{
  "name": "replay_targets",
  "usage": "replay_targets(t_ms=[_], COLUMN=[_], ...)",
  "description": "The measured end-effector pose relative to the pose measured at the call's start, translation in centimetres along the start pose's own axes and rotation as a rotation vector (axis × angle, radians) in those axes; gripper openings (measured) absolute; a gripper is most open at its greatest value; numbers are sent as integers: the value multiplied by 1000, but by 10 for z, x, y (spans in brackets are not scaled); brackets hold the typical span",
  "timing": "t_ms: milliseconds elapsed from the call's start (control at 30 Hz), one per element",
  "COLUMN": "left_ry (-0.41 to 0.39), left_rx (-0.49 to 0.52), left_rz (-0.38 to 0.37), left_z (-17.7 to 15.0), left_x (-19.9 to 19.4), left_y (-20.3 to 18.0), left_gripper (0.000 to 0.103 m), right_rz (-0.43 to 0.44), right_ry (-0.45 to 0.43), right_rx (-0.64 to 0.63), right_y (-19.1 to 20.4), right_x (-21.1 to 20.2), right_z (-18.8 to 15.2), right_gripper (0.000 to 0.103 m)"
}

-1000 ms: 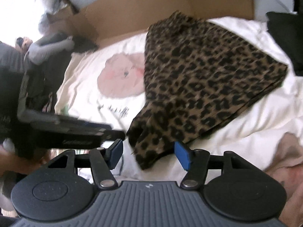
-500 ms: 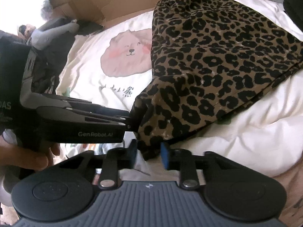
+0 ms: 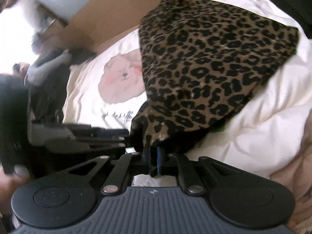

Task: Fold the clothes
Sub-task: 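Move both open tools to the edge of the leopard garment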

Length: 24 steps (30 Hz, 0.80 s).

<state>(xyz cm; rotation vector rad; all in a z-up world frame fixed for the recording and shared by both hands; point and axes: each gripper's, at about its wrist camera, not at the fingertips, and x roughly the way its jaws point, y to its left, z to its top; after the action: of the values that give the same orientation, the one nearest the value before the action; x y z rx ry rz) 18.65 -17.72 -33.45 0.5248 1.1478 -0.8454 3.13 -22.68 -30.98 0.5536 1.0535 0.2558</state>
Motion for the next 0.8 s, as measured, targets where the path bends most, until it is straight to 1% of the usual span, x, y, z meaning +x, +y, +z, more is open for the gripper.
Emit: replay_targets(t_ms=[67,133,233,333,500,600,633,667,700,733,800], left_ry=[-8,-14,-24,-48,-64,-77,-79,-80,-79,-78,-76], left_rx=[-1,-10,-64,-134,-251,-294,-303,-311,-315,-316,-314], left_rz=[-1,-13,-45,-49,-85,-96,-92,-86,-82,-87,-100], left_z=[0,-1,-4,-10,-19,-25,-26,-28,-29,-30,-31], left_x=[2,3,1,-3,-6,-9,-10,-11,-12,-13,-15], left_y=[0,1,9,23,42,50,51,53,54,55,56], left_gripper=[33,21,14,11,11,11,11,11,11,11,11], right_rz=[6,10,1,-6,1,12,11,8,9,10,22], right_ry=[0,7,16,28,40,47,46,45,40,33,24], right_rx=[-25,-40,-32,-24,-22,-19,-17,-15,-6,4,20], right_y=[1,1,-3,-6,-5,-3,-3,-3,-4,-4,-6], right_x=[-2,-3,-3,-1,3,4,4,4,3,3,5], right_z=[0,-2,-5,-8,-12,-14,-15,-17,-18,-20,-20], right_gripper=[4,3,1,0,0,4,11,27,35,47,49])
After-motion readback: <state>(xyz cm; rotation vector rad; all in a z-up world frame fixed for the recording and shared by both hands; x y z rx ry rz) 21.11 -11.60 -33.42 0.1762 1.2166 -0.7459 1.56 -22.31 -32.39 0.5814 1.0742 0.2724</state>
